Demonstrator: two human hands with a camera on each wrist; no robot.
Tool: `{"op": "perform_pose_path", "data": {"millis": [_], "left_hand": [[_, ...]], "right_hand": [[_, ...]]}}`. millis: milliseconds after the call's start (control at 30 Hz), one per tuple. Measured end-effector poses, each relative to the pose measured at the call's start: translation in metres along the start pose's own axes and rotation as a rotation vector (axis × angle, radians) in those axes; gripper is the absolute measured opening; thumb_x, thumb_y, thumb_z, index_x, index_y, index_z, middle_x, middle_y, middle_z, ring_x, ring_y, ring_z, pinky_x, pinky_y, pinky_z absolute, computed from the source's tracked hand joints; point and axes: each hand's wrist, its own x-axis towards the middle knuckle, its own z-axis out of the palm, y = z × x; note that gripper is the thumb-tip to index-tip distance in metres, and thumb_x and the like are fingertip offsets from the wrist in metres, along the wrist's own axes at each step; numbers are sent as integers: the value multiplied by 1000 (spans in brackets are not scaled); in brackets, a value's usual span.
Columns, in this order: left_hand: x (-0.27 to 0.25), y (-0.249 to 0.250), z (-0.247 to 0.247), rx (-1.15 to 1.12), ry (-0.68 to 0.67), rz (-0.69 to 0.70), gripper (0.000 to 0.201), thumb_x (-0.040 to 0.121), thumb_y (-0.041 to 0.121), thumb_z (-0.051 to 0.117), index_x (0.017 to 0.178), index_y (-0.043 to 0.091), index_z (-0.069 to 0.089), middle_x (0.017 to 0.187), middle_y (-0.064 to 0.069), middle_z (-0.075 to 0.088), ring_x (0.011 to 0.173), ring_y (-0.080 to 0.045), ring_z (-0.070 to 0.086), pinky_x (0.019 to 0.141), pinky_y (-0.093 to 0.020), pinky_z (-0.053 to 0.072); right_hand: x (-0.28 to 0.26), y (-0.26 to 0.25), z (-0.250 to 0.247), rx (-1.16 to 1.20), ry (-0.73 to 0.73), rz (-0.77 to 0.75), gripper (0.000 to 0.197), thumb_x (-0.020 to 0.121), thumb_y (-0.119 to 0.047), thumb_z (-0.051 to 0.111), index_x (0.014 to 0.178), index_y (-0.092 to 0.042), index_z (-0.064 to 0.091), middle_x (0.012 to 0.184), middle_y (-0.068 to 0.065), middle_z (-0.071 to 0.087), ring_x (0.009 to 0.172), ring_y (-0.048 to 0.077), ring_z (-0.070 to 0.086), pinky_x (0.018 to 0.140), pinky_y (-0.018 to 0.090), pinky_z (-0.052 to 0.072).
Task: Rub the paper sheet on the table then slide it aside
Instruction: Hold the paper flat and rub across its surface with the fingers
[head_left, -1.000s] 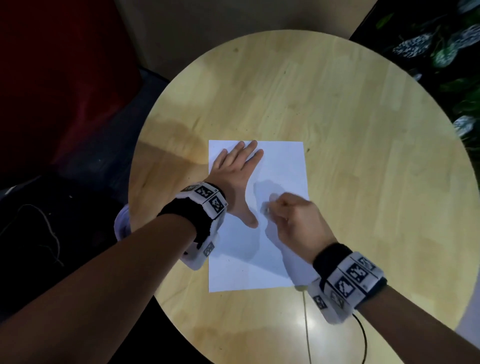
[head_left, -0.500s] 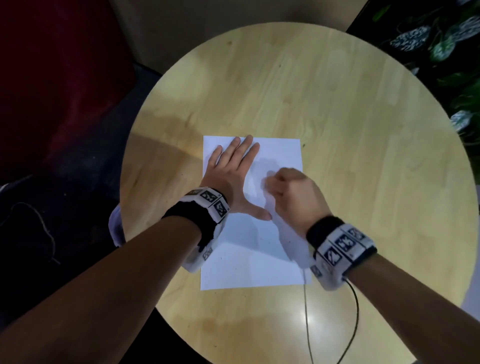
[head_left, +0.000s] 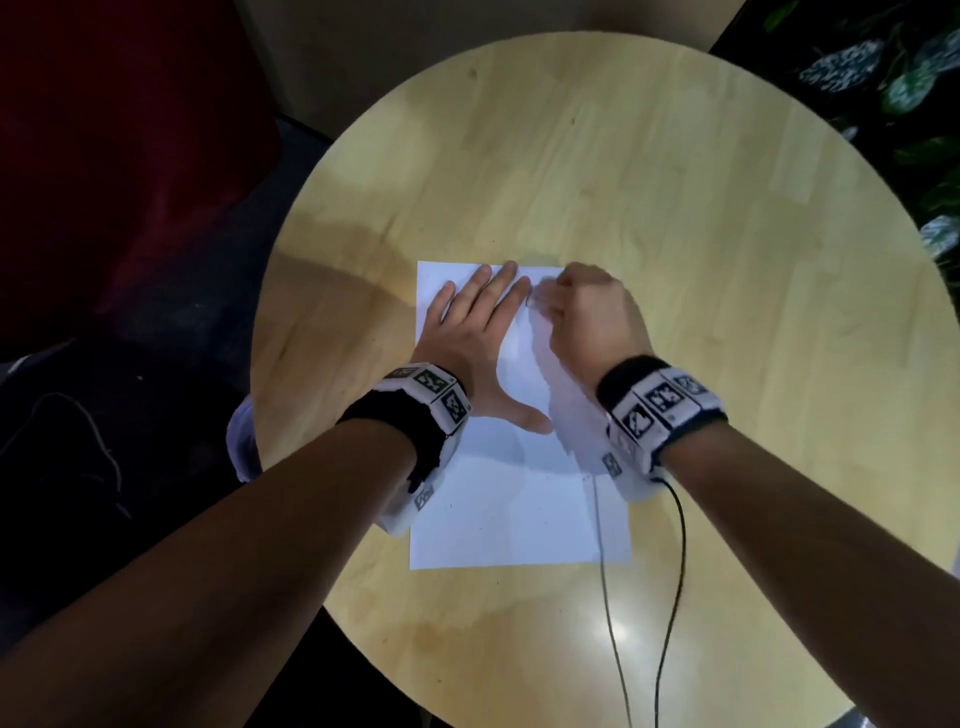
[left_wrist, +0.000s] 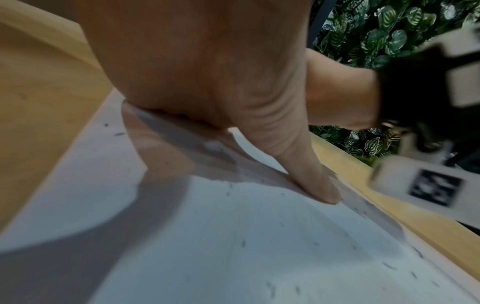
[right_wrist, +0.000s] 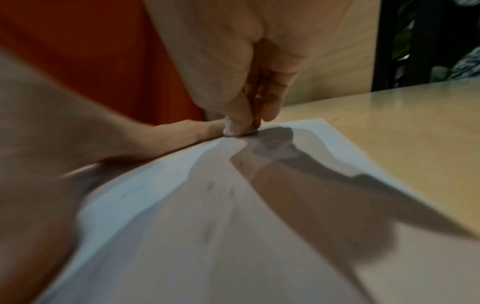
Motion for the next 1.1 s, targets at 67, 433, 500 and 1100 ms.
{"op": "perform_pose_path", "data": {"millis": [67,433,500,1100], "left_hand": [[1,0,-1,2,-7,-4,156,46,99,62,160,29,-17,167,11,-25,153,-13,-25,123,-44,-15],[0,0,0,1,-7,-4,155,47,96,65,161,28,-15,167,11,-25,153,-13,-25,122,-41,-18],[1,0,-1,-4,-23,-4,155,47,96,66,160,30,-17,166,13,-27,152,-12,-26,122,-42,-17],[2,1,-3,13,-67,25,141,48,94,68,157,51,-9,166,6,-28,152,-20,-28,122,-48,-16]], "right_hand": [[8,-3,4,14,13,55,11,84,-1,56,82,-6,66,80,9,55,72,30,56,57,26,31],[-5,16,9,13,-65,19,16,83,-8,53,87,-15,67,84,3,57,75,27,57,58,25,32],[13,24,10,5,-23,80,17,85,-7,51,86,-17,64,85,1,55,72,25,56,57,24,30],[-60,33,7,0,45,-74,14,75,2,69,84,-9,69,79,9,59,72,31,59,52,25,38]]}}
